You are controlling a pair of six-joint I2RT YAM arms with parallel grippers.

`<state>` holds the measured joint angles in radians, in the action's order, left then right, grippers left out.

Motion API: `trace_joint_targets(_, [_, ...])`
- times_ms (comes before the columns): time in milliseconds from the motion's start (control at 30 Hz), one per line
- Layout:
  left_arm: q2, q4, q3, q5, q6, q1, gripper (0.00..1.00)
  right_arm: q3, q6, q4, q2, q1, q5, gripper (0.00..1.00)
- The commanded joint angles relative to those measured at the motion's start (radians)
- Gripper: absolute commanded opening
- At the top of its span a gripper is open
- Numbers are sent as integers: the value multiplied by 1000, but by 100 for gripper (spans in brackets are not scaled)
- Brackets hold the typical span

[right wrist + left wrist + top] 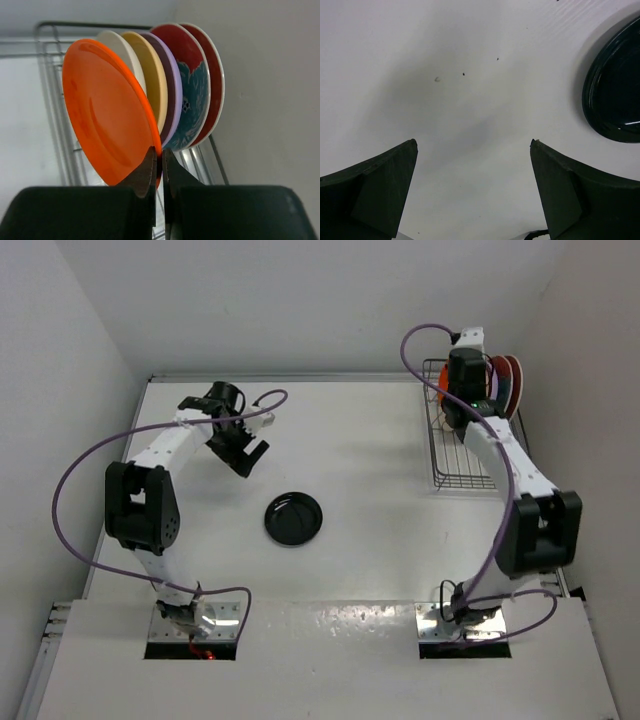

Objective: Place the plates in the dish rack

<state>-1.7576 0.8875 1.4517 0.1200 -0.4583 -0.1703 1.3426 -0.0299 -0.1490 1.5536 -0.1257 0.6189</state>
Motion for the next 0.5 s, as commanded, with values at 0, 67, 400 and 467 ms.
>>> trace_joint_targets(0, [-23,-7,38,0,-3,26,99,70,-131,202,92,8,203,0])
trace_joint_targets(67, [-54,-7,38,0,-3,38,99,81,-198,305,157,9,226,0])
trace_joint_targets(400, [-118,-7,91,29,-13,78,99,179,-232,413,365,-2,317,0])
trace_joint_targets(467, [-128,2,104,29,-13,87,99,200,-210,401,411,-6,327,0])
